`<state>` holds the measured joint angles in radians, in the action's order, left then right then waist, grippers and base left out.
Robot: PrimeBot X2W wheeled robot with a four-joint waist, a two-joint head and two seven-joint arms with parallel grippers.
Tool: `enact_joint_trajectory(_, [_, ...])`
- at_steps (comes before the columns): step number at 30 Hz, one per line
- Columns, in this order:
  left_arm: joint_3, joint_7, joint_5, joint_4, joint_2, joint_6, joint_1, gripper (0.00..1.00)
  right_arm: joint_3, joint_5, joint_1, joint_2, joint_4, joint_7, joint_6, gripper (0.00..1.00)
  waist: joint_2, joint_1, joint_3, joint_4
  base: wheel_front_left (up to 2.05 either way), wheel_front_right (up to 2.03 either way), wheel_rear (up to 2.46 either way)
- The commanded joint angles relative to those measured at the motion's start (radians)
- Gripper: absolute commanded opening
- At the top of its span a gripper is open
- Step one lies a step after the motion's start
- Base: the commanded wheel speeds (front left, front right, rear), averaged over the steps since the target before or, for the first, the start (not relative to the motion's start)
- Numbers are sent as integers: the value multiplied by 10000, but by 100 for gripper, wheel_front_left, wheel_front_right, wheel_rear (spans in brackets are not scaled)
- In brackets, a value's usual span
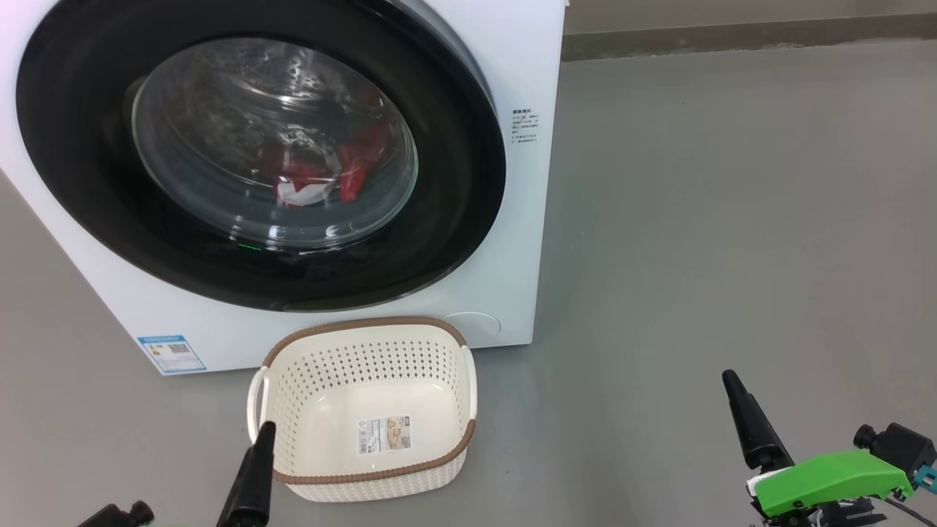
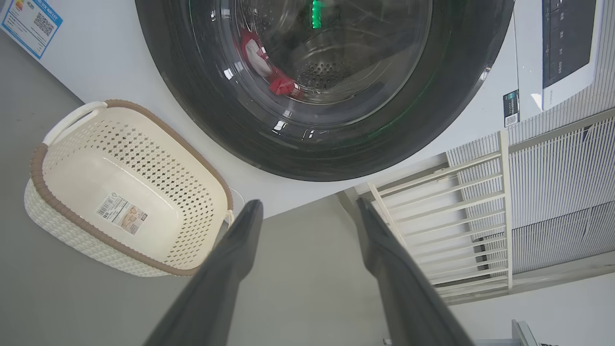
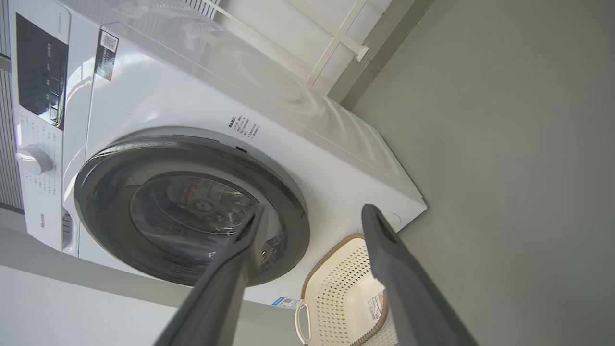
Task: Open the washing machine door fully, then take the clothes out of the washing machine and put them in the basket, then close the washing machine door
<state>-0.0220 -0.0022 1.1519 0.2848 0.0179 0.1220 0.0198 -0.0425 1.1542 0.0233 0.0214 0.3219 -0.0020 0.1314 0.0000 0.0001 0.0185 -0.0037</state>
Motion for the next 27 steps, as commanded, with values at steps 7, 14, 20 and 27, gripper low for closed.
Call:
enact_joint_trajectory(7, [-131,-314,-1038,-365,127,-38,353,100,303,-998,532,124,-297,-311,-3,100,0,-1,52,-13,0,0,0])
enact_joint_trajectory(14, [-139,-490,-1748,-410,136,-24,375,100,432,-1758,593,136,-332,-488,-3,100,0,-1,96,-22,0,0,0])
enact_joint_trajectory(20, [-126,-695,-2509,-413,152,-7,393,100,583,-2614,646,150,-373,-693,-4,100,0,-1,147,-37,0,0,0])
enact_joint_trajectory(27, [-79,-900,-3225,-349,169,2,436,100,763,-3447,706,166,-408,-899,-4,100,0,-1,174,-59,0,0,0])
